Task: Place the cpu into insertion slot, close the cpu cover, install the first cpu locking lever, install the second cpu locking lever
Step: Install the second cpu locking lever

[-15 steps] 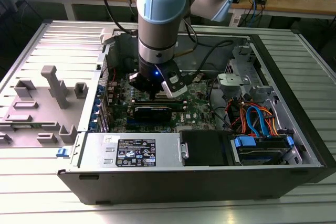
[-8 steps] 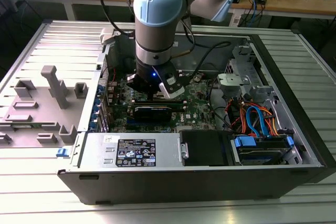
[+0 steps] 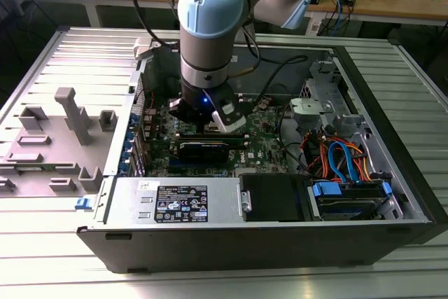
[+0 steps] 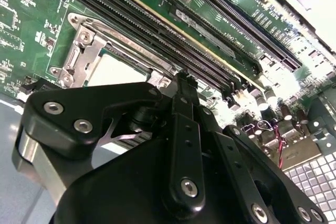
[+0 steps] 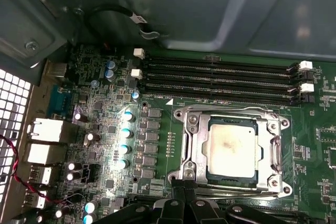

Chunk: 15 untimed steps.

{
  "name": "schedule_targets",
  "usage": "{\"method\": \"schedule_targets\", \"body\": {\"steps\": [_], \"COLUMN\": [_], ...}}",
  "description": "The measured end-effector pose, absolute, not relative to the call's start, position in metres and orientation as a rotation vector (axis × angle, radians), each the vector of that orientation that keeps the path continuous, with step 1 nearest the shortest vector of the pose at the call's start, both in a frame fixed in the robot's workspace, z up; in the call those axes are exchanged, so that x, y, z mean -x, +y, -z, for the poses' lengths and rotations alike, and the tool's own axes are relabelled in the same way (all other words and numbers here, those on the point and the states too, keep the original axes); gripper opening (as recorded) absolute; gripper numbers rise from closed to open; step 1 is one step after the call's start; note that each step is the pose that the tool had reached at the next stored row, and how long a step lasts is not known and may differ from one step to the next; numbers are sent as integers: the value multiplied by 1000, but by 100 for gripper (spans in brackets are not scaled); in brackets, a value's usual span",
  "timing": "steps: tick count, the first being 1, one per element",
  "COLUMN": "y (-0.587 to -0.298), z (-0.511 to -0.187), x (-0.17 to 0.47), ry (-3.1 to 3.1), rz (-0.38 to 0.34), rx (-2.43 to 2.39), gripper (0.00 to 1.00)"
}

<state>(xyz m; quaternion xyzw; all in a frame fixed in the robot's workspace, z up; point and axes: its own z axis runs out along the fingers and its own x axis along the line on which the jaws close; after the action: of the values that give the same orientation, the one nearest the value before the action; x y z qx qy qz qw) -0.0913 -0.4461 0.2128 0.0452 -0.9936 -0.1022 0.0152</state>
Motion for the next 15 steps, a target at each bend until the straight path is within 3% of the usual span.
{"method": "schedule_targets", "body": {"steps": [15], "y": [-452], "z": [-206], "x": [94], "ry": [-3086], "rz": [384], "rx": [-141], "gripper": [11]}}
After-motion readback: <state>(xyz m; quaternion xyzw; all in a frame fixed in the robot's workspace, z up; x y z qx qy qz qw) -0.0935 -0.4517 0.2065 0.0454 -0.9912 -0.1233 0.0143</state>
